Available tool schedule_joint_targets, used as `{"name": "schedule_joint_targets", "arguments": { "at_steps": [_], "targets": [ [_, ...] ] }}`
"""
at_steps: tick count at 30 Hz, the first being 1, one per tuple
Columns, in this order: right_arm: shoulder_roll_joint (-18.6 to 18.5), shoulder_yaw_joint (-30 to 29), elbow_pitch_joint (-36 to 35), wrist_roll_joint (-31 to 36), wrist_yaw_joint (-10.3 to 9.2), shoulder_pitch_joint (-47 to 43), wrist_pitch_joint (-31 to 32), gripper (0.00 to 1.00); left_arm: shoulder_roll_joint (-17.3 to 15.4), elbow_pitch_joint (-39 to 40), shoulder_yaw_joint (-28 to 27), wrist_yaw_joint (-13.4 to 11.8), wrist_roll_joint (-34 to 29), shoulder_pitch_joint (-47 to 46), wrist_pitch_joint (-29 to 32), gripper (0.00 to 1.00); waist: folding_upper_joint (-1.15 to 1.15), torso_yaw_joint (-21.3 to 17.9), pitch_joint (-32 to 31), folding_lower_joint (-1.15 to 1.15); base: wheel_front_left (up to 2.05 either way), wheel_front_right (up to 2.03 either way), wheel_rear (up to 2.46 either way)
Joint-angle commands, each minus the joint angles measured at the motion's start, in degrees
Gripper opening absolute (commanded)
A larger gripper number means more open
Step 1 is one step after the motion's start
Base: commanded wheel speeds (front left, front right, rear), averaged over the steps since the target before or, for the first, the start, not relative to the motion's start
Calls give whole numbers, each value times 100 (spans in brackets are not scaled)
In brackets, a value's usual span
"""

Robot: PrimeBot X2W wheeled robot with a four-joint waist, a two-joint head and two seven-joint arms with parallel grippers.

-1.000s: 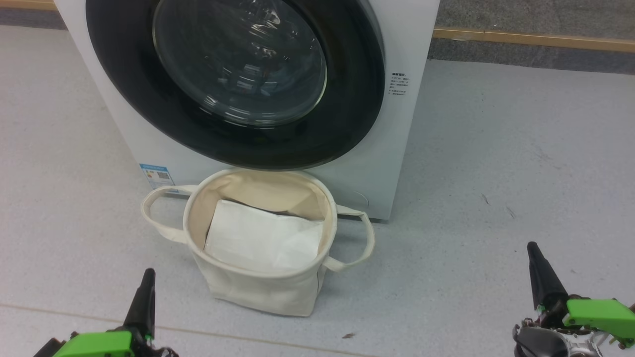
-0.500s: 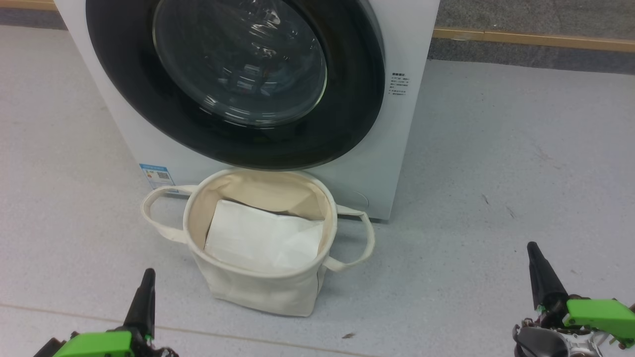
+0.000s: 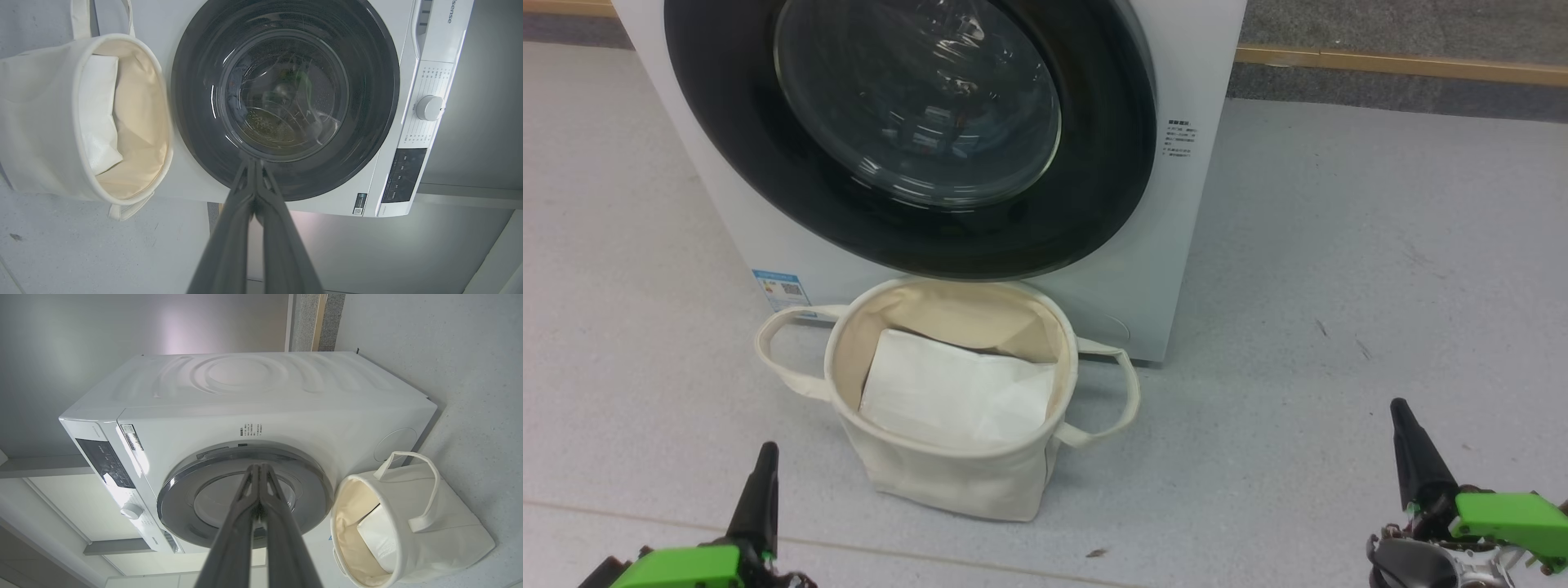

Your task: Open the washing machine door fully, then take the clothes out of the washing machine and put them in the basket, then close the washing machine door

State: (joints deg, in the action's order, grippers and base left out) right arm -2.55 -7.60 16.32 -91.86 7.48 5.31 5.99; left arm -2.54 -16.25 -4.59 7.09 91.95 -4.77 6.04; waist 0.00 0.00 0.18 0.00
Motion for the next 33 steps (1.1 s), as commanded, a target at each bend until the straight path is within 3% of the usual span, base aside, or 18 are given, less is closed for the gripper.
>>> {"name": "schedule_joint_targets", "arguments": {
  "at_steps": [1,33],
  "targets": [
    [-32,110,-230,-33,1,87,47,0,-33,223,-191,40,24,-141,43,0,0,0,0,0,0,0,0],
    [-32,110,-230,-33,1,87,47,0,-33,223,-191,40,24,-141,43,0,0,0,0,0,0,0,0]
  ]
}}
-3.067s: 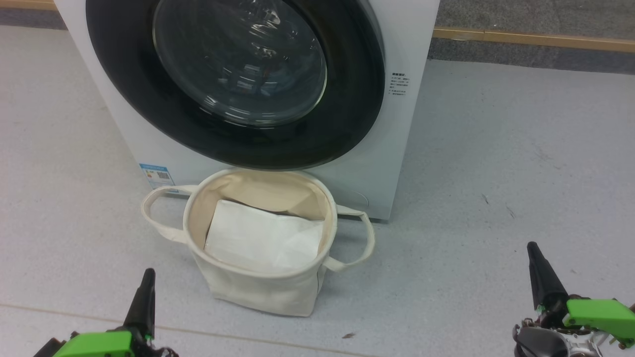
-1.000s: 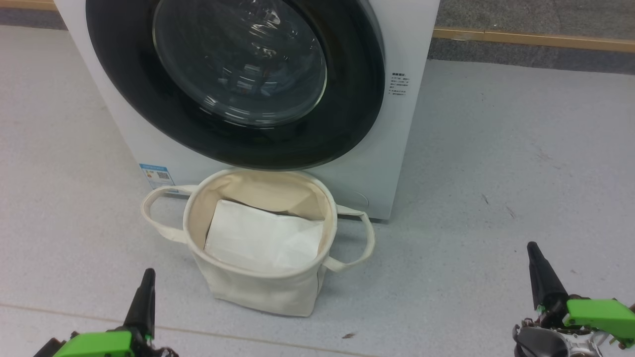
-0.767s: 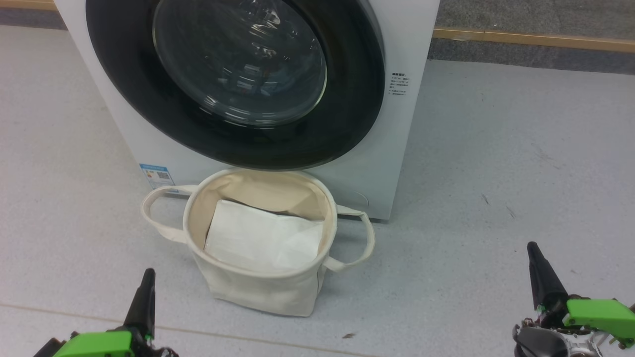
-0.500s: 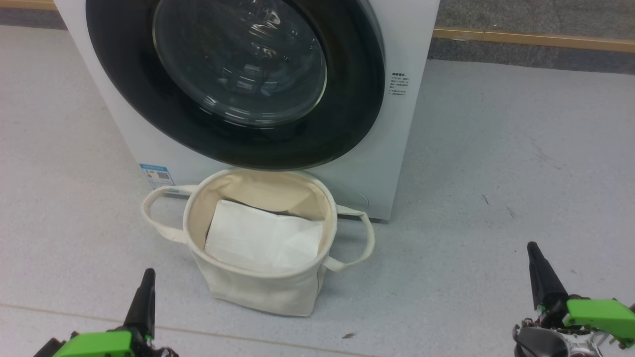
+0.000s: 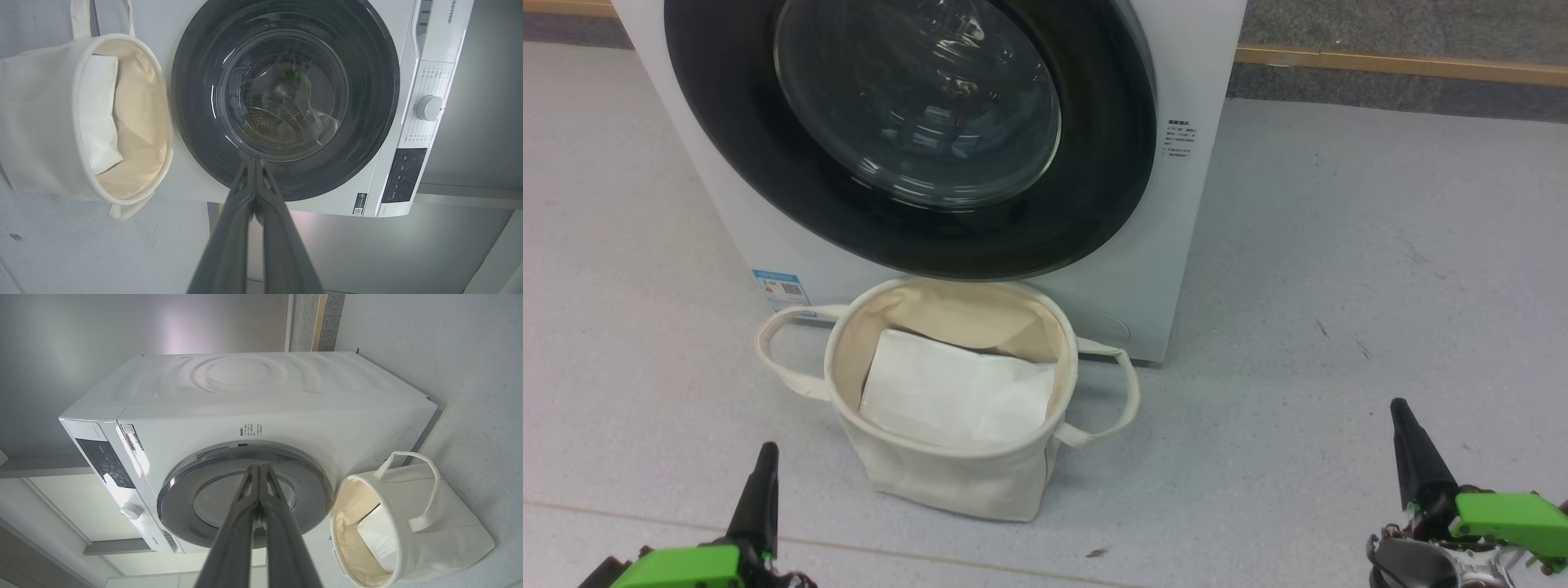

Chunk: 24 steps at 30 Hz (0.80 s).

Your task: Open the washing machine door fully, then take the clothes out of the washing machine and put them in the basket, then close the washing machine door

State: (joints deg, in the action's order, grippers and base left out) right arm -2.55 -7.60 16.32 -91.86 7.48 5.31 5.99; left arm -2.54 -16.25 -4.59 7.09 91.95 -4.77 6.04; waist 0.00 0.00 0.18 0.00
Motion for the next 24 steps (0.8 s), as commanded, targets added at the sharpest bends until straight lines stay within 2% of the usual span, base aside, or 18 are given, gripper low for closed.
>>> {"name": "schedule_joint_targets", "arguments": {
  "at_steps": [1,24],
  "targets": [
    [-32,110,-230,-33,1,87,47,0,-33,223,-191,40,24,-141,43,0,0,0,0,0,0,0,0],
    [-32,110,-230,-33,1,87,47,0,-33,223,-191,40,24,-141,43,0,0,0,0,0,0,0,0]
  ]
}}
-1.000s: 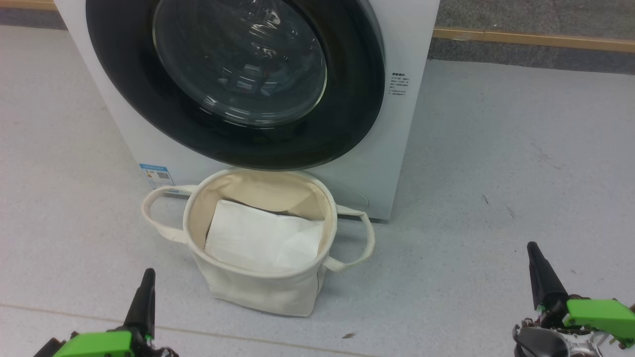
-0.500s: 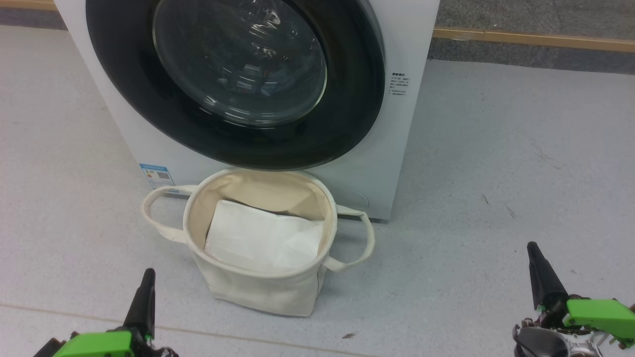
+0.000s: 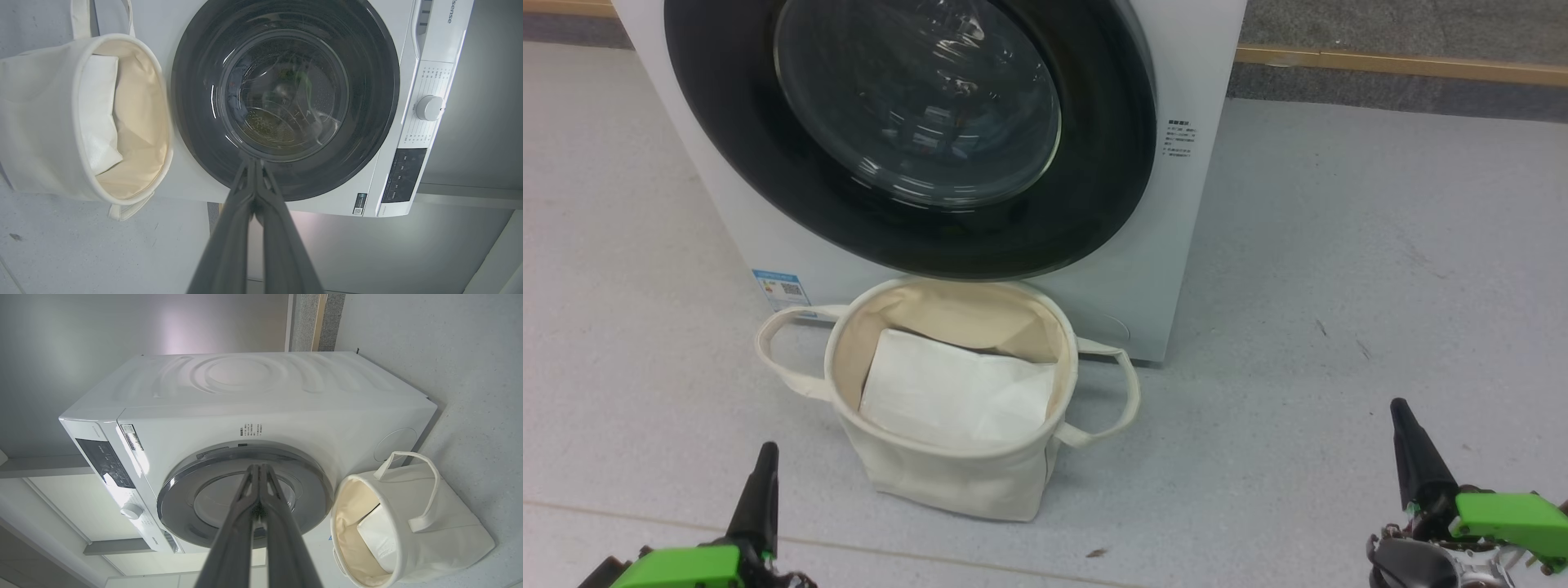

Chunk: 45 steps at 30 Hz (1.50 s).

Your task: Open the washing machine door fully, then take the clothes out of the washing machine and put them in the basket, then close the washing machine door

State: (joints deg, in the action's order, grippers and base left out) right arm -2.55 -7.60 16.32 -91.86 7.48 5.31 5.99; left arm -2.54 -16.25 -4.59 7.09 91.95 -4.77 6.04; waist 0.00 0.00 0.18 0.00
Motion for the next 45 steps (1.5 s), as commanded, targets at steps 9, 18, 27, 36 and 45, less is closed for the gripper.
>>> {"name": "schedule_joint_targets", "arguments": {
  "at_steps": [9,18,27,36,45],
  "targets": [
    [-32,110,-230,-33,1,87,47,0,-33,223,-191,40,24,-141,43,0,0,0,0,0,0,0,0],
    [43,43,524,4,0,-167,-42,100,19,-503,16,-4,-20,234,-44,100,0,4,8,1,0,0,0],
    [37,154,479,18,0,-58,-193,100,14,-463,-14,-1,-110,131,-194,100,0,17,2,1,0,0,0],
    [32,234,431,62,0,76,-327,100,-15,-400,-16,2,-258,8,-326,100,0,33,10,0,0,0,0],
    [27,338,366,186,0,270,-478,100,-128,-279,58,-12,-549,-154,-453,100,0,54,19,0,0,0,0]
  ]
}}
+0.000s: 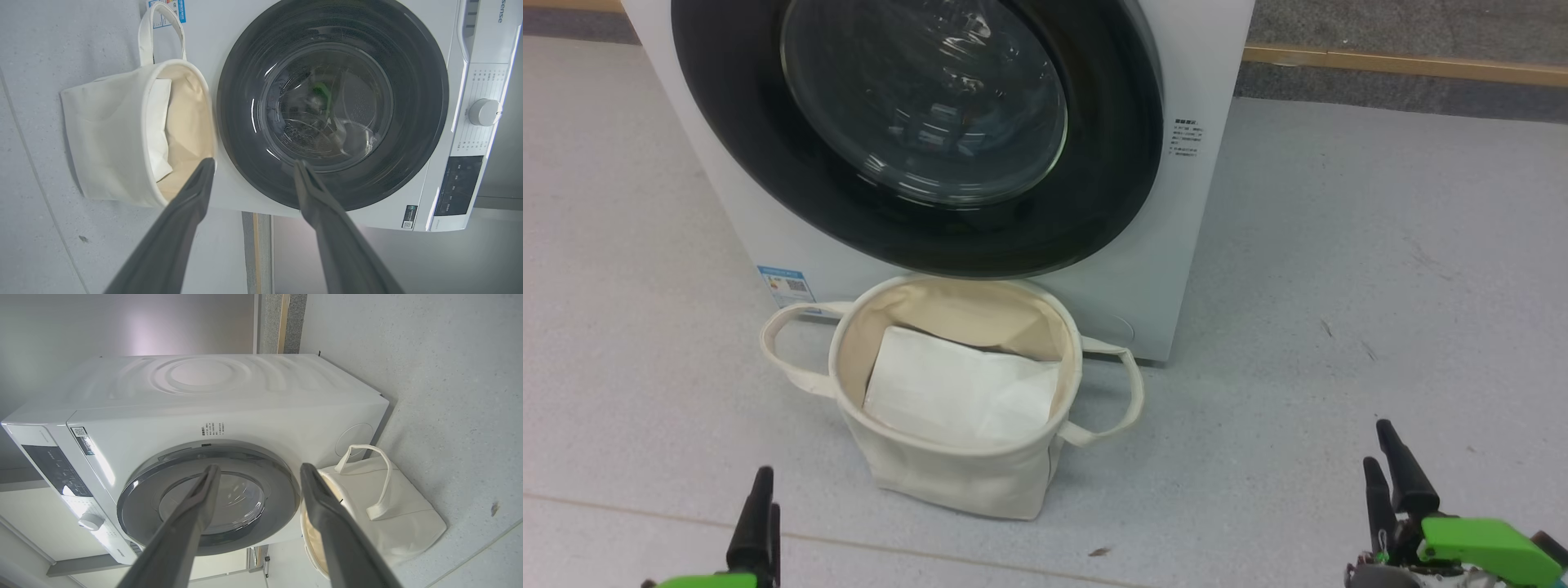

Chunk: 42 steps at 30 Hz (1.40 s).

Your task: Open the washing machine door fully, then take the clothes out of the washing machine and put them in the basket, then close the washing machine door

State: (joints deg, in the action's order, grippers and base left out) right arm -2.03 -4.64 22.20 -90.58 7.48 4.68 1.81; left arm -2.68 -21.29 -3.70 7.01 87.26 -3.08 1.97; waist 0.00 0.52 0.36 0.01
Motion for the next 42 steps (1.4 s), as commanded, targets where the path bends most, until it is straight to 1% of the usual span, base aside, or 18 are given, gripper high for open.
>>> {"name": "schedule_joint_targets", "arguments": {
  "at_steps": [1,6,11,17,19,20,26,28,30,42],
  "targets": [
    [-27,48,-230,87,0,359,-76,100,-133,240,-14,-6,-125,-345,-58,100,0,4,2,-1,0,0,0],
    [-30,79,-270,310,0,494,-159,100,-248,306,118,-28,-411,-470,-89,100,0,16,14,-1,0,0,0],
    [-33,158,-305,698,0,637,-243,100,-383,378,271,-65,-782,-611,-159,100,0,21,24,-1,0,0,0],
    [-36,321,-390,1630,0,771,-344,100,-538,437,509,-140,-1315,-740,-258,100,0,25,1,-1,0,0,0],
    [-38,379,-436,1932,0,794,-377,100,-584,440,603,-179,-1501,-771,-283,100,0,27,-13,-1,0,0,0],
    [-39,438,-488,2201,0,815,-411,100,-625,447,692,-211,-1675,-808,-310,100,0,28,-21,-1,0,0,0],
    [-42,588,-588,3081,1,860,-512,100,-770,461,933,-332,-2245,-914,-438,100,0,36,-64,-1,0,0,0],
    [-44,621,-631,3345,1,871,-545,100,-830,450,1019,-384,-2459,-946,-481,100,0,36,-81,-1,0,0,0],
    [-44,633,-650,3467,1,875,-562,100,-856,442,1061,-406,-2557,-961,-502,100,0,36,-90,-1,0,0,0],
    [-52,776,-767,5032,1,950,-763,100,-1150,283,1582,-626,-3692,-1209,-737,100,0,32,-144,-1,0,0,0]
  ]
}}
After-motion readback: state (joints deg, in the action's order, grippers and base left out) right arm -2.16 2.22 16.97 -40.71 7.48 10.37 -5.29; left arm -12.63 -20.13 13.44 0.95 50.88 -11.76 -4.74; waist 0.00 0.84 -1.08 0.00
